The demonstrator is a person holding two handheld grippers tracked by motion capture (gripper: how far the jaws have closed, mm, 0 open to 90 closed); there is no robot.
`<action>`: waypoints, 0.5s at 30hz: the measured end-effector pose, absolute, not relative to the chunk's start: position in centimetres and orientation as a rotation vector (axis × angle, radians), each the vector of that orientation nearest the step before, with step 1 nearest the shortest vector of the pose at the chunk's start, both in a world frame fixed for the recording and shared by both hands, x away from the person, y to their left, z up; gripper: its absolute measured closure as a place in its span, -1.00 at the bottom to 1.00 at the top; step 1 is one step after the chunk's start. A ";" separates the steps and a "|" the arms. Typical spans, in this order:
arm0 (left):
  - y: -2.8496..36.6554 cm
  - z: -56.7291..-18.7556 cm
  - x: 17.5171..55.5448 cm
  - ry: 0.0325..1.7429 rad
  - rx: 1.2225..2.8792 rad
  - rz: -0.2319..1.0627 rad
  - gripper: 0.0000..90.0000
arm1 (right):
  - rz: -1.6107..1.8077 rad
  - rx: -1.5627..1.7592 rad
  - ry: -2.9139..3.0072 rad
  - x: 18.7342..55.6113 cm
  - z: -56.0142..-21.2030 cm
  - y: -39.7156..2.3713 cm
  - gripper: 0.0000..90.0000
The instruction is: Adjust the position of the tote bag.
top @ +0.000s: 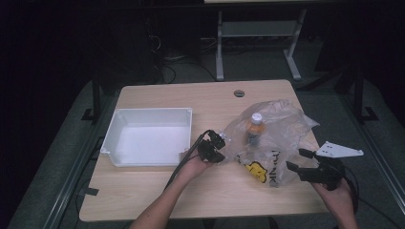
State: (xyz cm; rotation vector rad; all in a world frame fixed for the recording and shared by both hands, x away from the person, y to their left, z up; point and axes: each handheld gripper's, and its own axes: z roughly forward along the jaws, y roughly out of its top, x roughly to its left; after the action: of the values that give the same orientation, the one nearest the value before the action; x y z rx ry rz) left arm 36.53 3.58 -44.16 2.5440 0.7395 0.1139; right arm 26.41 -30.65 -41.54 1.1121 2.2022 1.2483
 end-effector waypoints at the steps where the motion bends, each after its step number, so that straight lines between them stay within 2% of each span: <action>1: 3.6 -44.1 36.5 0.741 2.544 0.111 0.93 | 1.247 1.110 2.205 26.4 -41.5 -30.6 -0.38; 4: 4.0 -43.9 36.3 0.762 2.507 0.099 0.85 | 1.247 1.111 2.207 26.4 -41.5 -30.6 -0.38; 11: 5.5 -42.2 35.3 0.725 2.459 0.087 0.41 | 1.244 1.107 2.209 26.4 -41.5 -30.6 -0.38; 15: 6.5 -40.7 34.5 0.708 2.444 0.106 0.25 | 1.243 1.106 2.206 26.4 -41.5 -30.6 -0.38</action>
State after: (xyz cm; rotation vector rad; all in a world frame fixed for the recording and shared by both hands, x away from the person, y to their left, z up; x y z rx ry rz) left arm 34.54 6.47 -40.74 2.4436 0.7082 0.1057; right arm 26.37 -30.60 -41.47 1.1057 2.2064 1.2428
